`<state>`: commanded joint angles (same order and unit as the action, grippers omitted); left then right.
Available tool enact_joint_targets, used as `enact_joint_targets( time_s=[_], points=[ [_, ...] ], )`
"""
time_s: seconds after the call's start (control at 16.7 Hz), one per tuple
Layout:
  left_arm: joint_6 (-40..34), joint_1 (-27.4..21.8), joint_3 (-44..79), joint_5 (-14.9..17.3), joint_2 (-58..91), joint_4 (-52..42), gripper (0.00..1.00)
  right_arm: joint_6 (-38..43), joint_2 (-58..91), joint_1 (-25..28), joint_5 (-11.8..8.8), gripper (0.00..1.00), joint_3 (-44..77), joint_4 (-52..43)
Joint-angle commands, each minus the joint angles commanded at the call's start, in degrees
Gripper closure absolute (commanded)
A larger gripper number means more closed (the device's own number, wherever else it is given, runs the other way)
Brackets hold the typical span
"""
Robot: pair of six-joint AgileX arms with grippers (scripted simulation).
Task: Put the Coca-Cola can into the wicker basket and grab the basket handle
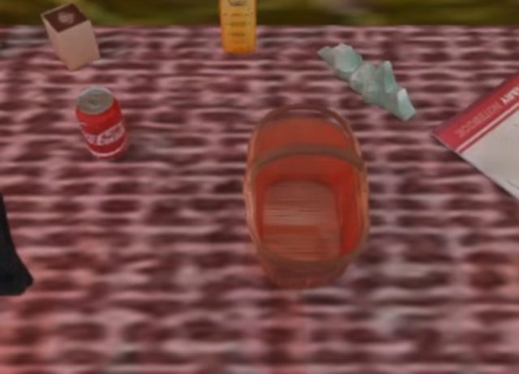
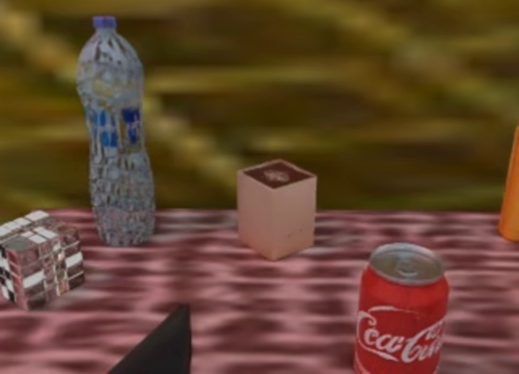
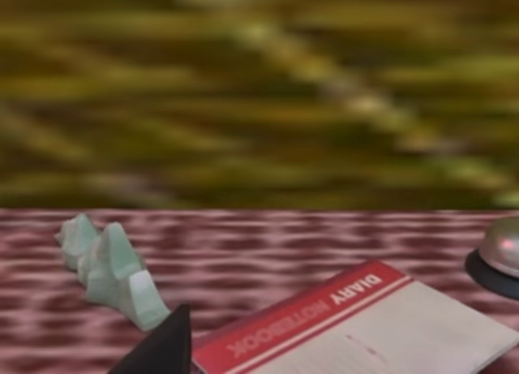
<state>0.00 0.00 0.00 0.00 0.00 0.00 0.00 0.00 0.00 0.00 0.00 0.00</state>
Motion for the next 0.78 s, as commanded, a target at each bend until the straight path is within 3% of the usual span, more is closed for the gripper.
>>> enact_joint_targets(
  time_s=[0.36,0.78],
  points=[
    [1.5,-0.9,4.0,1.3,4.6,-3.1,0.00,0.0,0.0,0.0,0.0,0.00,0.0,0.0],
    [8.6,-3.6,26.3,4.9,28.8,-18.9,0.00,0.0,0.0,0.0,0.0,0.00,0.0,0.0]
  ],
)
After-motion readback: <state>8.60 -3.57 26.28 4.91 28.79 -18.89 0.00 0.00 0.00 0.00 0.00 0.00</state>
